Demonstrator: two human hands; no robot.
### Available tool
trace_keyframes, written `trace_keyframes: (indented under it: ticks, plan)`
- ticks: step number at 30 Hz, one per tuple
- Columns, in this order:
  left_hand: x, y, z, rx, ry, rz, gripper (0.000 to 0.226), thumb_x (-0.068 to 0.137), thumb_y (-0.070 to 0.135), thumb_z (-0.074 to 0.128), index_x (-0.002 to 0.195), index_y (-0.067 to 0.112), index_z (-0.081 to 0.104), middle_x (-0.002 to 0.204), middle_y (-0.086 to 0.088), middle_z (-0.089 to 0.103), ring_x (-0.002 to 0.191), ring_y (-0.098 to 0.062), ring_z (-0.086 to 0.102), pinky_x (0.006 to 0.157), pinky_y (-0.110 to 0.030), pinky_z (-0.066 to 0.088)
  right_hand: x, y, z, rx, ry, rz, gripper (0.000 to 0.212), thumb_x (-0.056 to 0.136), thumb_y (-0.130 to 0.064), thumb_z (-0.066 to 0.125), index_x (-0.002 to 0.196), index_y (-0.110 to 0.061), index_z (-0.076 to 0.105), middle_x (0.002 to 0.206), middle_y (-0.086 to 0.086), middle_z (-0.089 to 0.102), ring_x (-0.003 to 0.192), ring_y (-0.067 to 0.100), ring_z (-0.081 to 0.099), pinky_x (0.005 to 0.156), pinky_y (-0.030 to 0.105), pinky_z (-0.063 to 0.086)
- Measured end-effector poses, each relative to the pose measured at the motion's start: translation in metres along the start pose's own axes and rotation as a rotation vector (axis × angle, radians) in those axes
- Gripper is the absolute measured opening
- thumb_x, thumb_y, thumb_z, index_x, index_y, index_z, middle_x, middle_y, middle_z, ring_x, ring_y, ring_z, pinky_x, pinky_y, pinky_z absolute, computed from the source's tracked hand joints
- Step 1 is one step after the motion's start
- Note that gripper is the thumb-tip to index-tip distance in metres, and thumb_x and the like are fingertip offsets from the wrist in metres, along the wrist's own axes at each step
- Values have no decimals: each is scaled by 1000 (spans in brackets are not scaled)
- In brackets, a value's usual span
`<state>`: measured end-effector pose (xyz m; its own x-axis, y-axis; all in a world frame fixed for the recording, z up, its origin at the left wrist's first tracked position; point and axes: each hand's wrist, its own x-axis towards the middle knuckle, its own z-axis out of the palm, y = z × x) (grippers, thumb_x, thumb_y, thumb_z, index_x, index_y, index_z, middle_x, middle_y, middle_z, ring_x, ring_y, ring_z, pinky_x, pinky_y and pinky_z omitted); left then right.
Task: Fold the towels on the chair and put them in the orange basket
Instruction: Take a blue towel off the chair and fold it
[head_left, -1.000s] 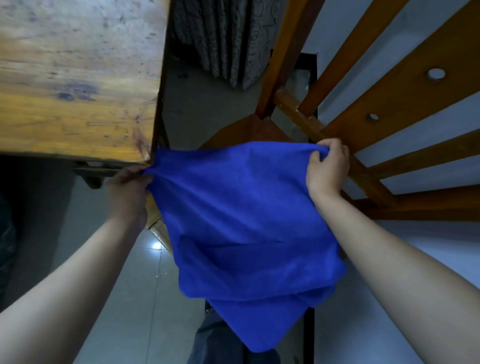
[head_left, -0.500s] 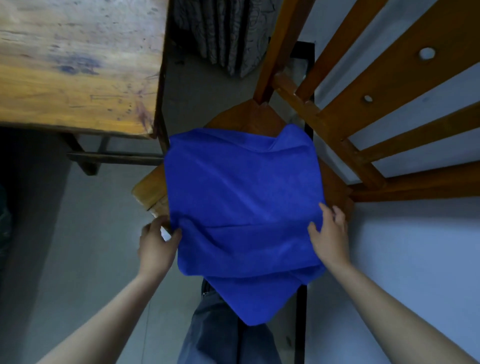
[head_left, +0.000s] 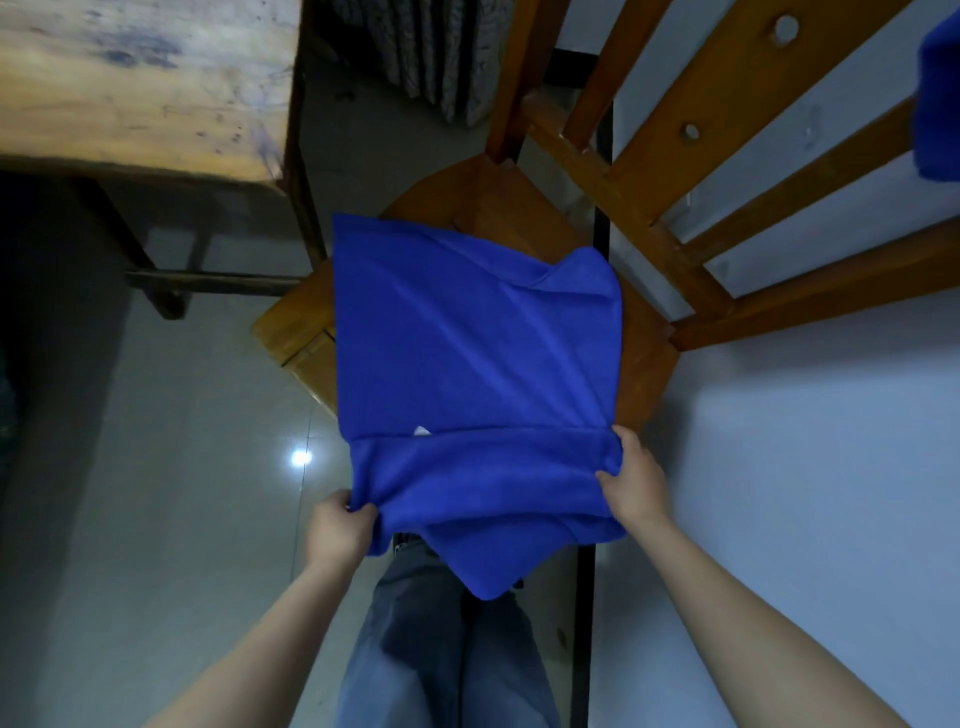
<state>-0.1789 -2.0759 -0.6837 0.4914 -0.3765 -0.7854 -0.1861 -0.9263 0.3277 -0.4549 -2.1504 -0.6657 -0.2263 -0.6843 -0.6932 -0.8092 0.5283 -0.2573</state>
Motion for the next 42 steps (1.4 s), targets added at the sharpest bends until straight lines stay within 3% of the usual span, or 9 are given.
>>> trace_keyframes:
  ticks: [11,15,19,22,28,31,34,38,42]
  plan:
    - [-34,-43,-10,-36,-41,106,28,76,-16,49,64,9,53,63,-9,53,65,-21,46,55,-30,36,-22,27,2,-91,14,2,61,86,-5,47,143,-19,29,130,15,50,114,36,50,88,37,44]
    - [-38,-6,-19,-163,-33,228,35,74,-23,43,60,8,48,59,-6,49,58,-17,40,46,-11,34,-23,16,-7,-90,173,-19,53,86,-3,43,137,-20,39,126,13,54,109,37,52,81,38,44]
    - [-40,34,-35,-285,-35,293,32,78,-22,43,71,7,53,72,-6,56,68,-16,49,58,-12,43,-17,-5,-25,91,408,25,48,89,-4,43,135,-20,42,129,10,55,108,35,55,83,40,45]
    - [-29,60,-39,-310,-6,303,22,85,-12,48,94,6,58,90,-8,59,85,-20,53,71,-22,46,-2,-21,-32,137,360,-52,53,89,-5,46,139,-18,35,133,10,51,113,33,52,86,38,45]
    - [17,70,-22,272,73,418,57,86,16,59,138,12,37,141,-14,41,123,-34,41,96,-49,42,38,-62,-37,-165,239,-162,54,93,-15,49,143,-12,31,145,11,31,129,29,32,99,35,36]
    - [31,81,-16,754,34,642,66,89,26,55,146,19,22,157,-7,10,142,-30,13,110,-46,24,65,-85,-42,-383,276,-368,38,94,-13,45,131,-6,48,137,13,42,124,30,38,96,35,37]
    - [40,89,-11,984,-36,713,69,92,36,48,148,26,9,157,-1,-6,144,-23,-2,116,-40,13,85,-103,-42,-491,82,-495,31,95,-12,41,120,-4,56,122,13,54,115,29,45,88,37,40]
    - [44,78,-13,1020,14,697,69,88,34,57,146,21,24,156,-9,10,143,-29,11,113,-44,19,96,-117,-48,-599,106,-514,52,96,-17,41,146,-17,27,155,9,17,139,29,19,107,41,28]
    - [43,54,-21,1019,18,712,69,52,16,87,116,7,62,127,-24,54,113,-46,54,85,-59,46,105,-137,-56,-484,66,-315,60,98,-20,38,150,-25,9,158,7,-8,145,27,-2,113,46,17]
